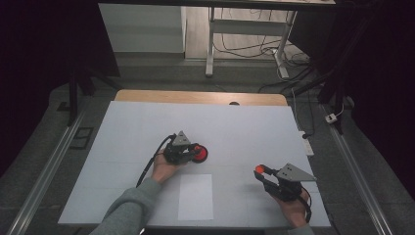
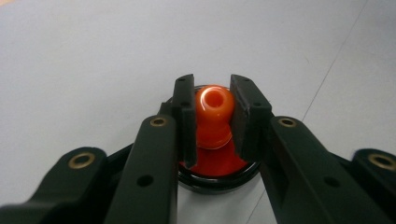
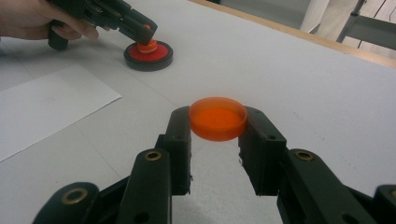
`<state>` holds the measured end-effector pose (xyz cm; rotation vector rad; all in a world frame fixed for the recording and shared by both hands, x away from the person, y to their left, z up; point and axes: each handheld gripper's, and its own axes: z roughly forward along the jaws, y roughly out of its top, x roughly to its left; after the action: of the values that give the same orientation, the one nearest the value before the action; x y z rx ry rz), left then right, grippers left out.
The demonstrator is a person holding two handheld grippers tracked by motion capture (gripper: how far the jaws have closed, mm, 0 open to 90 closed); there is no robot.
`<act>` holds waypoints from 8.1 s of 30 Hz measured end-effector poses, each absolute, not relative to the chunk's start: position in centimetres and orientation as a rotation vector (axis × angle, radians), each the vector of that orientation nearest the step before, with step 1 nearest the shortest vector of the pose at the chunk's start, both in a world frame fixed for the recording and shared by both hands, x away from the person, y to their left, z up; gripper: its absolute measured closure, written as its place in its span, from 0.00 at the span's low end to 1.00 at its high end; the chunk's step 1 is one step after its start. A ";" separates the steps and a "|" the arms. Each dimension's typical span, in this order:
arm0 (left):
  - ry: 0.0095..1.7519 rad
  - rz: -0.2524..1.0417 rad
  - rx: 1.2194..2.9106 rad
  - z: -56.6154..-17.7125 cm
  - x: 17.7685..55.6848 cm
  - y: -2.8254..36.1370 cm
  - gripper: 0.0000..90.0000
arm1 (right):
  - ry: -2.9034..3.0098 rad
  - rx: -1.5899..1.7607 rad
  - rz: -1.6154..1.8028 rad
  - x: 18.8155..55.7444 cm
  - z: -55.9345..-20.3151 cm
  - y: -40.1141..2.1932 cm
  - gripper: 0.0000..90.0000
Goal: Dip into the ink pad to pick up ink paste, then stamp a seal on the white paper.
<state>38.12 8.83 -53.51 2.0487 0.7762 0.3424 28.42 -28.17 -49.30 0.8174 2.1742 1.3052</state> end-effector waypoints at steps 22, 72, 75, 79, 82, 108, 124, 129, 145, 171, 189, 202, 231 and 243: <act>0.762 0.308 1.935 -50.6 37.5 10.6 0.80 | 2.177 0.812 1.304 28.5 -49.3 -28.2 0.72; 0.628 0.206 1.923 -46.7 32.6 12.9 0.80 | 2.199 0.814 1.295 28.8 -49.7 -27.7 0.72; 0.620 0.198 1.922 -46.8 32.4 12.8 0.80 | 2.198 0.816 1.296 28.8 -49.7 -27.7 0.72; 0.609 0.188 1.929 -46.9 32.1 12.7 0.80 | 2.198 0.818 1.295 28.8 -49.7 -27.8 0.72; 0.601 0.190 1.944 -47.1 31.8 12.5 0.80 | 2.196 0.818 1.296 28.8 -49.7 -27.8 0.72; 0.526 0.107 1.991 -48.3 29.4 11.4 0.80 | 2.197 0.815 1.292 28.9 -49.8 -27.8 0.72; 0.508 0.074 2.052 -49.6 28.5 10.7 0.80 | 2.192 0.822 1.289 28.8 -49.8 -27.9 0.72; 0.514 0.055 2.056 -50.0 28.4 10.9 0.80 | 2.192 0.821 1.290 28.8 -49.7 -27.9 0.72; 0.512 0.027 2.087 -50.9 28.2 10.5 0.80 | 2.198 0.827 1.286 28.8 -49.8 -27.9 0.72; 0.516 0.037 2.148 -52.3 28.4 9.1 0.80 | 2.199 0.818 1.282 28.7 -49.8 -27.9 0.72; 0.530 0.057 2.199 -53.0 28.5 8.7 0.80 | 2.198 0.819 1.282 28.8 -49.8 -28.0 0.72; 0.523 0.075 2.225 -53.4 28.3 8.7 0.80 | 2.198 0.817 1.282 28.8 -49.8 -28.0 0.72; 0.457 0.191 2.209 -54.1 27.0 8.8 0.81 | 2.198 0.813 1.282 28.6 -49.8 -27.8 0.72; 0.450 0.207 2.213 -54.1 26.9 8.7 0.81 | 2.193 0.816 1.284 28.6 -49.8 -27.9 0.72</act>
<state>26.91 8.70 -54.05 2.2129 0.4504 0.2073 28.63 -27.94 -49.76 0.8156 2.1925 1.2845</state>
